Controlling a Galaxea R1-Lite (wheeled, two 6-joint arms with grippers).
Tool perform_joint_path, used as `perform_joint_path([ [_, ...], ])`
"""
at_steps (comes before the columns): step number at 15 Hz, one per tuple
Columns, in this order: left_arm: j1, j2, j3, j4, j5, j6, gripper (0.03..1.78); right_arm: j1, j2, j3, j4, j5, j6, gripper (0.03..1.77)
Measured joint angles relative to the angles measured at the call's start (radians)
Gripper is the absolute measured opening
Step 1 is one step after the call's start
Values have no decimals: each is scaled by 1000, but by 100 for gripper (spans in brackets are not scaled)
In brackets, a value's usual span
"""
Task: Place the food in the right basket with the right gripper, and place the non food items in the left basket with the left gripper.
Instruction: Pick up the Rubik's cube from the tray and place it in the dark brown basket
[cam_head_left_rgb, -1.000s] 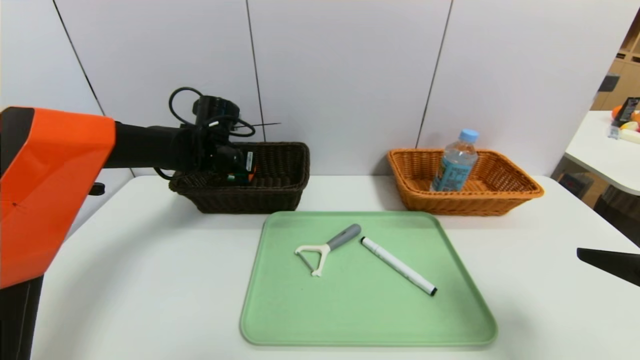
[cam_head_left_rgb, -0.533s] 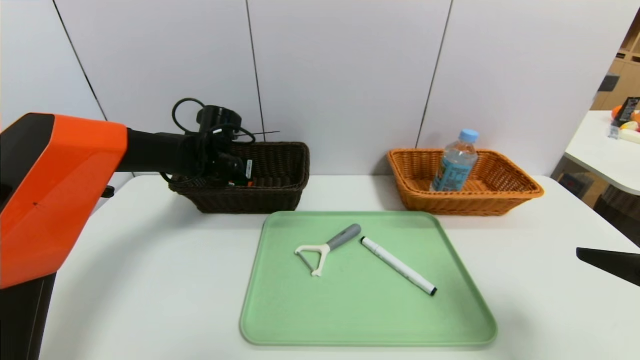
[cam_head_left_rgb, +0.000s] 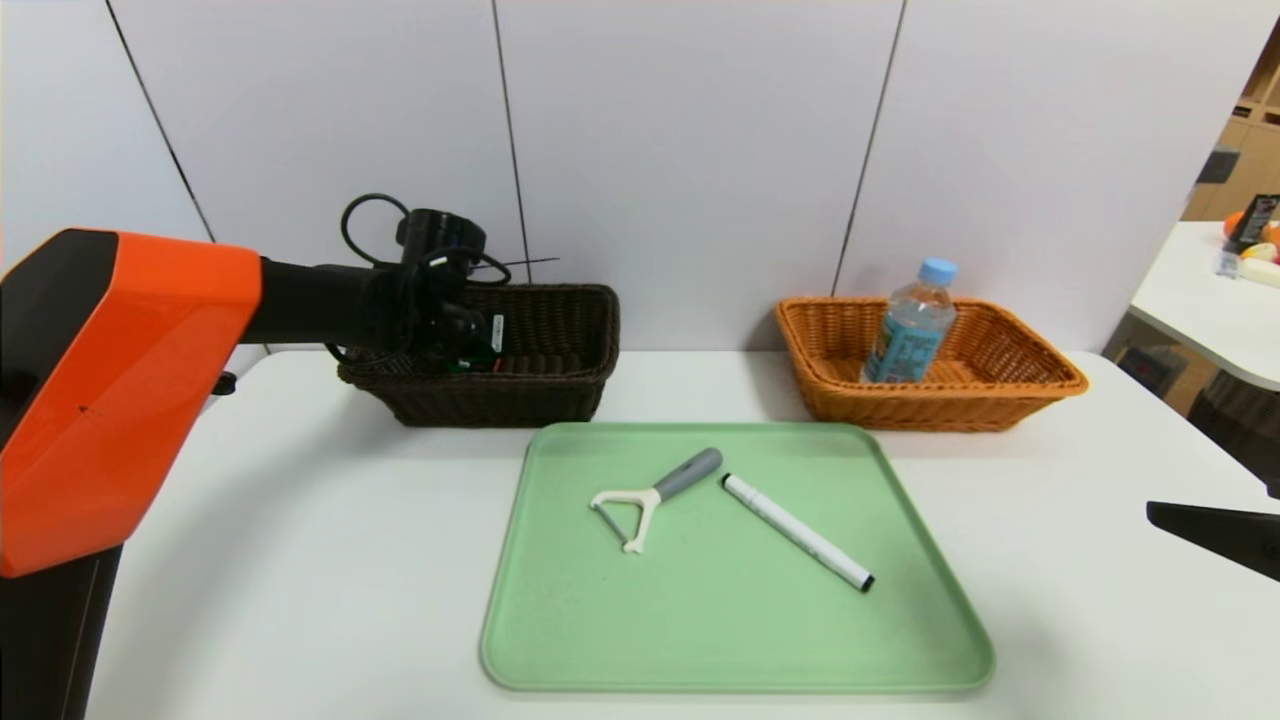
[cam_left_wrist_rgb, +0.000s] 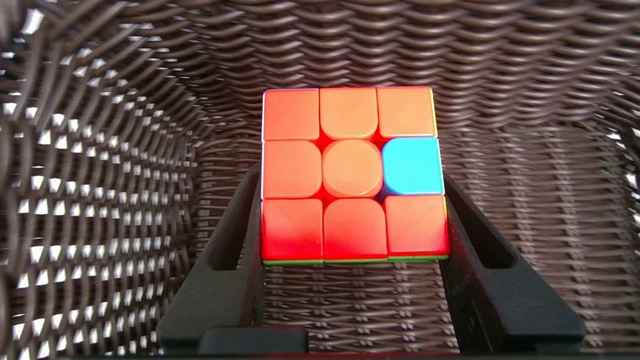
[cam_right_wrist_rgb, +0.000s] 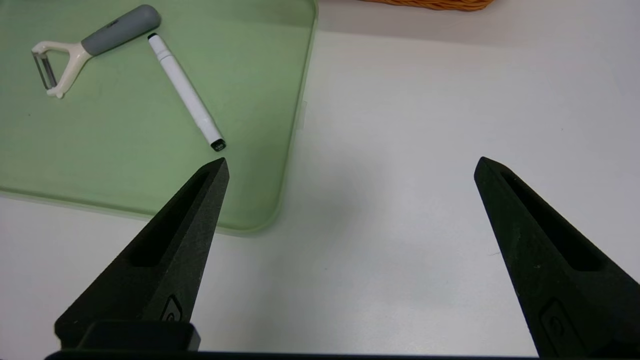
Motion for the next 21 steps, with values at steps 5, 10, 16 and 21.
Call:
perform_joint_path([
  [5, -4, 1, 0, 0, 4, -1, 96, 0, 3, 0, 0, 1, 0, 169],
  [10, -7, -2, 1, 0, 20, -20, 96, -1, 3, 1, 0, 1, 0, 169],
  [16, -7, -15, 3, -1, 20, -21, 96, -1, -3, 0, 0, 0, -1, 169],
  [21, -9, -30, 5, 0, 15, -23, 96, -1, -7, 4, 2, -2, -1, 169],
])
